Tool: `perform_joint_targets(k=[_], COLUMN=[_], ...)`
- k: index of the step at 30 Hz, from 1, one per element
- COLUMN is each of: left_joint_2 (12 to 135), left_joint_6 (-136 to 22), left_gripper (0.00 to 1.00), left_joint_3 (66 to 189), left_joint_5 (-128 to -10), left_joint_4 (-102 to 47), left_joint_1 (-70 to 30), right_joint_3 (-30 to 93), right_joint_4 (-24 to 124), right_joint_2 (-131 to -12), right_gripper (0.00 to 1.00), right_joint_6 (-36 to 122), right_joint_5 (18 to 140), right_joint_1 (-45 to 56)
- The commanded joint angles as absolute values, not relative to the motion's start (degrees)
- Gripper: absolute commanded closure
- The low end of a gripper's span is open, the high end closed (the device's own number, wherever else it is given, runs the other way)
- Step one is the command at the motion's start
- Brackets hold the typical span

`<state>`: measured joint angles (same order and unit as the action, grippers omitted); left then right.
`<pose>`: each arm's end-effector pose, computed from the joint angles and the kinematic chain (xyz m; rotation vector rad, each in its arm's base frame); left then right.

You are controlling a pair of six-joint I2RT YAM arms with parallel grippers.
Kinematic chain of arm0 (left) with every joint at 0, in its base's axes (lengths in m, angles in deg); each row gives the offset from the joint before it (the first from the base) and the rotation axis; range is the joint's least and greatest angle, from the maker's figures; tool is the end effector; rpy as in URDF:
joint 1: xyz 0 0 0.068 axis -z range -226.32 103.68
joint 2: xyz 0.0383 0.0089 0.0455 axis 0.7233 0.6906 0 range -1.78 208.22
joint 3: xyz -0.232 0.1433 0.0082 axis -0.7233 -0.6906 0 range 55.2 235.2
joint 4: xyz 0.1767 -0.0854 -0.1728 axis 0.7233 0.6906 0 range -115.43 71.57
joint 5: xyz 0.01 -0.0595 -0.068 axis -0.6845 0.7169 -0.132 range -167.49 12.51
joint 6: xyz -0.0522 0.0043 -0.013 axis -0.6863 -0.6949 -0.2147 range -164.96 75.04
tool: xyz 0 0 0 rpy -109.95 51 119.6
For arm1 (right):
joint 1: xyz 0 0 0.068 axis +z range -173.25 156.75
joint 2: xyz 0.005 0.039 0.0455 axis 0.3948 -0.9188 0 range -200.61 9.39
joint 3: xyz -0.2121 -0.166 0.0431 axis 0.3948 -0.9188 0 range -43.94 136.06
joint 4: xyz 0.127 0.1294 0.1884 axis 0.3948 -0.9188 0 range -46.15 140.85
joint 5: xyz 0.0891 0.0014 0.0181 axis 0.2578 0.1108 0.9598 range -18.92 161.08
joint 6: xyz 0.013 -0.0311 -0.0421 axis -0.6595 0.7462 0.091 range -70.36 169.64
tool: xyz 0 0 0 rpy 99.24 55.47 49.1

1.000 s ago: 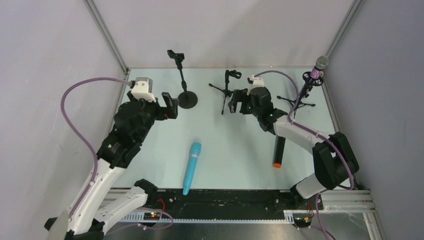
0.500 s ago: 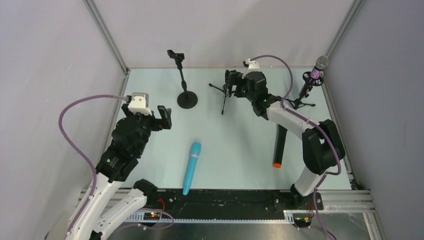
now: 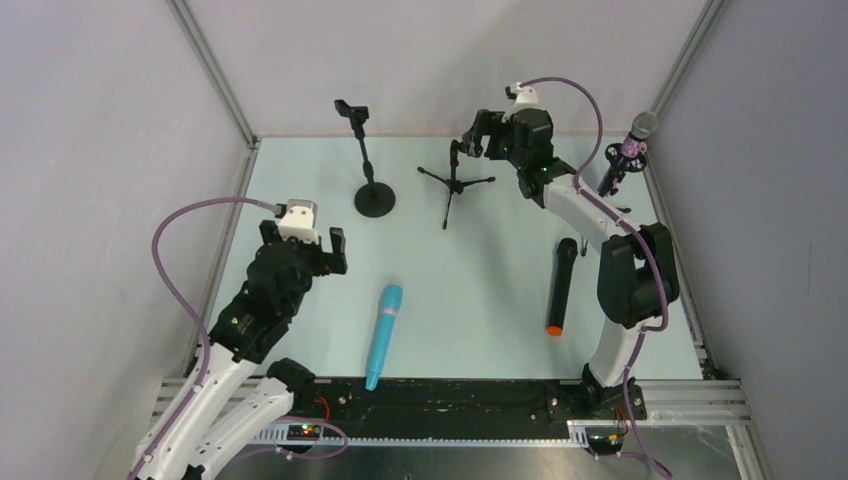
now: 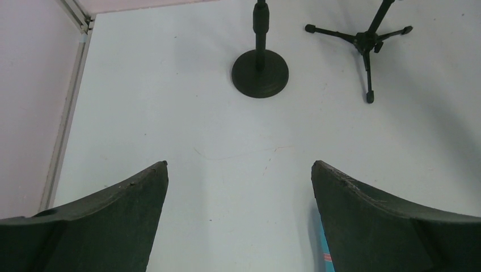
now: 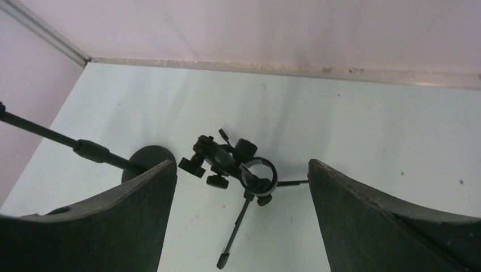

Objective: Attach the microphones to the stand

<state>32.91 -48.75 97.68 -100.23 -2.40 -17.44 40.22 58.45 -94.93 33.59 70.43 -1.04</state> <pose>0.1298 -0.0559 0.3282 0.1207 1.8119 -0.0395 0.4103 0.1670 0.3173 -0.0893 1.8121 0.4671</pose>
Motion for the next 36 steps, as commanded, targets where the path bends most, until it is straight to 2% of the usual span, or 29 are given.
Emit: perform_joint_targets(k=[1,6,12,22,28,36], left_joint_2=[32.6,32.5,32.8,32.4,32.3,32.3], left_joint_6=[-47.2,-47.4,-47.2,-47.4,-47.4,-47.4], left_gripper=[0.0,0.01,0.02,0.01,0.02,0.02], left_joint_3=[97.1,96.7,96.8,96.6,96.6,96.6], left_joint_5=[-100.0,-99.1,-98.8,-98.0,-97.4,-97.2], left_joint_4=[-3.9,-4.0,-3.9,-3.9,-3.9,-3.9], left_joint_1=[-17.2,-17.2,-17.2,-17.2,-17.2,-17.2], right_joint_3=[44.4,49.0,62.9,63.0,60.9,55.7], right_joint_4=[60.0,61.8,53.0,51.5,48.0,45.5], right_joint_2=[-97.0,-101.4,-110.9,-113.4,-112.9,-108.8], right_gripper=[0.1,0.09,0.1,0.1,0.11,0.27], right_joint_6=[39.1,39.1,39.7,42.8,44.7,47.5], right_joint_5=[81.3,100.4,109.7,111.4,108.4,96.3], right_joint_1=[-3.1,-7.6,-9.3,-6.9,-5.1,-3.7])
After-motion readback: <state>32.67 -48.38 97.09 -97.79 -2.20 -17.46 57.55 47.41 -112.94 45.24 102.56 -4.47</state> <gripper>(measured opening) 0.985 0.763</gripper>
